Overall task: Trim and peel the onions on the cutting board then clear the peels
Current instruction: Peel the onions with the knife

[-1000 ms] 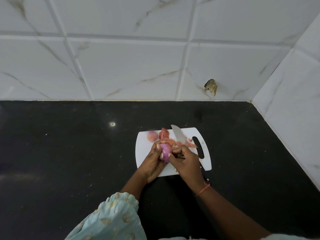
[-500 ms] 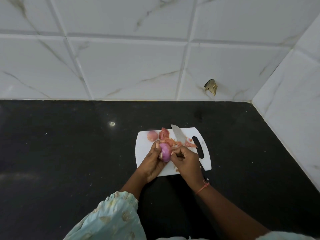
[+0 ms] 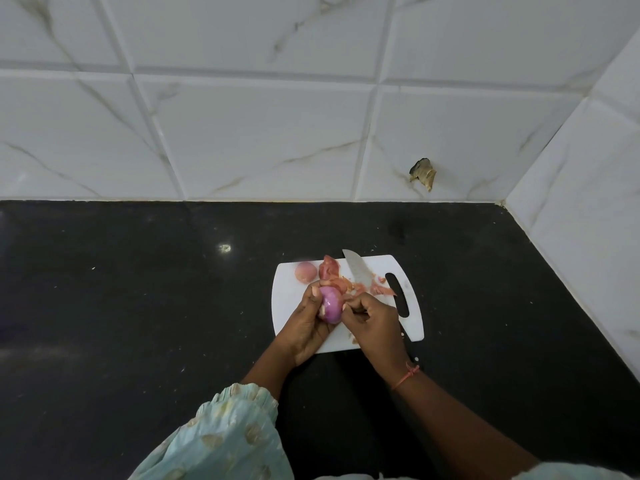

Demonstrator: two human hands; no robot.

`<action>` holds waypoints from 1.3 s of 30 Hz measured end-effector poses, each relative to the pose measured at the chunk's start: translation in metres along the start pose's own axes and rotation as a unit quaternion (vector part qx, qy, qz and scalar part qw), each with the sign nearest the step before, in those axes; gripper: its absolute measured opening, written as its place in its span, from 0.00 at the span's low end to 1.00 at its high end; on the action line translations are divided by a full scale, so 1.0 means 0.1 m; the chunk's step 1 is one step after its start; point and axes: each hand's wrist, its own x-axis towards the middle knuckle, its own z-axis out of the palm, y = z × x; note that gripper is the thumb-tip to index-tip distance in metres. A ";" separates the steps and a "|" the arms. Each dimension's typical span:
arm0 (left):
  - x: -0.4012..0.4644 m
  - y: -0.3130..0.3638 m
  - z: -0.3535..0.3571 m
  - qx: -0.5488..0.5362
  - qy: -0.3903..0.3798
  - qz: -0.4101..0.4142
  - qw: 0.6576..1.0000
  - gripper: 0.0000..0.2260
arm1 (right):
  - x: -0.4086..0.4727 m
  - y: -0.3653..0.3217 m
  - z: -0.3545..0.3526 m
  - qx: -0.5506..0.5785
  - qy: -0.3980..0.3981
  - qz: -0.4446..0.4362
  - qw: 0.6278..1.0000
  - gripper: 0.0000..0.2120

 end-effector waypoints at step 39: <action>-0.02 0.01 0.01 -0.003 -0.015 0.013 1.000 0.27 | -0.01 -0.07 0.05 0.008 0.017 -0.021 1.000 0.06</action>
